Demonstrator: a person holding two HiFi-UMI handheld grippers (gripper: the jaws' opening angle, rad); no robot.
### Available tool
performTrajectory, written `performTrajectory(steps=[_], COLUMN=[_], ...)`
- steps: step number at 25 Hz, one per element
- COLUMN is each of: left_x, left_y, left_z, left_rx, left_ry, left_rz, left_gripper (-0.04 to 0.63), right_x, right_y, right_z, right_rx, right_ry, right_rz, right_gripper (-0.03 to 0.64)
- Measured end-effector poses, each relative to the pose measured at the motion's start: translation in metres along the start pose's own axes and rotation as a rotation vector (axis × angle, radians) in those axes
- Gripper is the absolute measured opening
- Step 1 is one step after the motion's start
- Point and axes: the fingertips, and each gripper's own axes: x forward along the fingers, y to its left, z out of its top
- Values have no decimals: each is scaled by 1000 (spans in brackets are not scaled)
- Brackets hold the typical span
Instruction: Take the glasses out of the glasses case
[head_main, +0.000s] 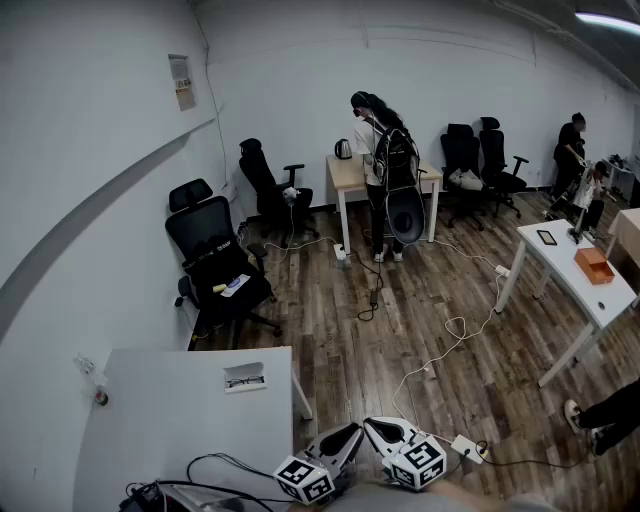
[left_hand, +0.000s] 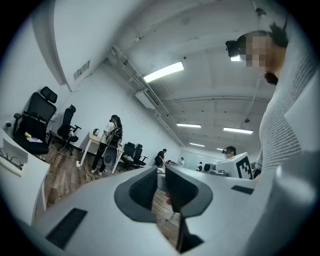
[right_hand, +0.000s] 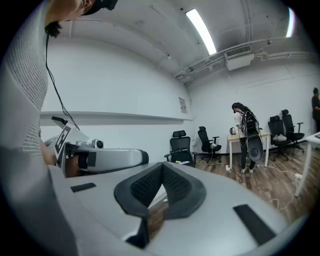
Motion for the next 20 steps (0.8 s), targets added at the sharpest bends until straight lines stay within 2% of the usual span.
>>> performTrajectory(steps=[20], left_x=[-4], left_y=[3], left_z=[-1], left_rx=[-15], left_ry=[4], left_rz=[10], left_gripper=[55], right_x=[1], right_y=[-2], right_z=[2], right_rx=[39], right_ry=[-32], right_rz=[-7], right_gripper=[12])
